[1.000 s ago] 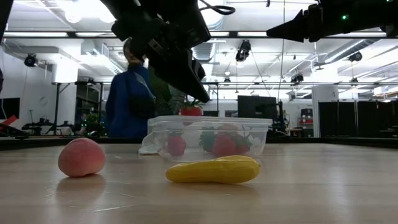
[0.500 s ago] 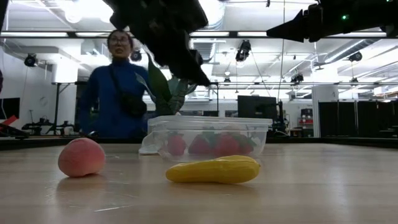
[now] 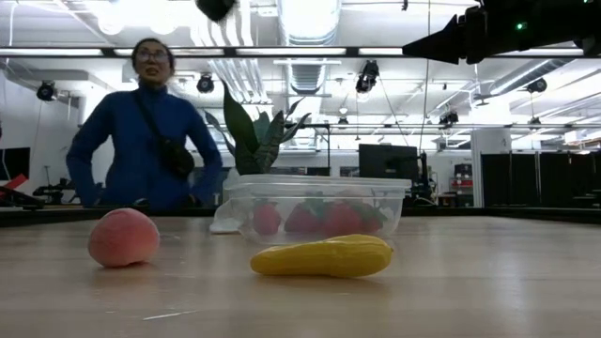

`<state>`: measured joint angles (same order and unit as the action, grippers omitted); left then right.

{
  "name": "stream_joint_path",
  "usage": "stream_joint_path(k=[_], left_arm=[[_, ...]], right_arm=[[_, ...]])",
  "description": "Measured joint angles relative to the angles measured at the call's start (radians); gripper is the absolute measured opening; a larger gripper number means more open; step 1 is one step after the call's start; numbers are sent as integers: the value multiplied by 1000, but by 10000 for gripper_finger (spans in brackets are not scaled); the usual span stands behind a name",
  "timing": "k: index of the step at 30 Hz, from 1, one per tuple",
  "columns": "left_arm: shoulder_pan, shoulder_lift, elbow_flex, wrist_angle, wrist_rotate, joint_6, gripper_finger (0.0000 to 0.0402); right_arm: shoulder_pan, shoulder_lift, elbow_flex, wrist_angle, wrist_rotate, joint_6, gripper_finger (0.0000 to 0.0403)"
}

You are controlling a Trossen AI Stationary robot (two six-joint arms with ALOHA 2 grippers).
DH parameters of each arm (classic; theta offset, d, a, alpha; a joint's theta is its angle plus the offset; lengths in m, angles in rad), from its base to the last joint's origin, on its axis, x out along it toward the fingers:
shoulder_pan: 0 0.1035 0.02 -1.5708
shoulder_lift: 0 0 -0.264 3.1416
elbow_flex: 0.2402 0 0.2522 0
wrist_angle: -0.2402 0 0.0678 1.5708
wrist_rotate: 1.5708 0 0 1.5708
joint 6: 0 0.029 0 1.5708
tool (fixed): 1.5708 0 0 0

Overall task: Pick and placing Produce into tupperware
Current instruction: Put the apricot into the transparent bin

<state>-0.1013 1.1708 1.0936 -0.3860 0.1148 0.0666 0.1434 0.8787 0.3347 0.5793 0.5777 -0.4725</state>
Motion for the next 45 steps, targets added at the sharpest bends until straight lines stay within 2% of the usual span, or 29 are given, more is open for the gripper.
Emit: stream_joint_path(k=[2, 7, 9, 15, 19, 25, 30, 34, 37, 42, 45], left_arm=[[-11, -95, -27, -6, -30, 4, 109], [-84, -323, -179, -52, -269, -38, 109], [-127, -415, -263, -27, -324, -69, 109], [-239, -651, -479, 62, -430, -190, 109], [-270, -723, -554, 70, -436, -273, 109], [-278, -668, -603, 97, -377, -358, 109], [-277, -517, -627, 120, -285, -475, 109], [-274, -376, -625, 131, -298, -549, 109], [-276, -276, -595, 179, -284, -553, 109], [-282, -109, -506, 229, -144, -563, 115], [-285, -5, -435, 225, -64, -571, 137]], right_arm=[[0, 0, 0, 0, 0, 0, 139], [0, 0, 0, 1, 0, 0, 139], [0, 0, 0, 2, 0, 0, 139], [0, -2, 0, 5, 0, -7, 139], [0, -2, 8, 4, 0, -2, 139], [0, -1, 32, 2, 0, 1, 139], [0, -1, 39, 1, 0, 1, 139], [0, -1, 37, -6, 0, 1, 139], [0, -1, 37, -7, 0, 0, 139], [0, -1, 36, -8, 0, 0, 139], [0, -1, 36, -23, 0, 0, 139]])
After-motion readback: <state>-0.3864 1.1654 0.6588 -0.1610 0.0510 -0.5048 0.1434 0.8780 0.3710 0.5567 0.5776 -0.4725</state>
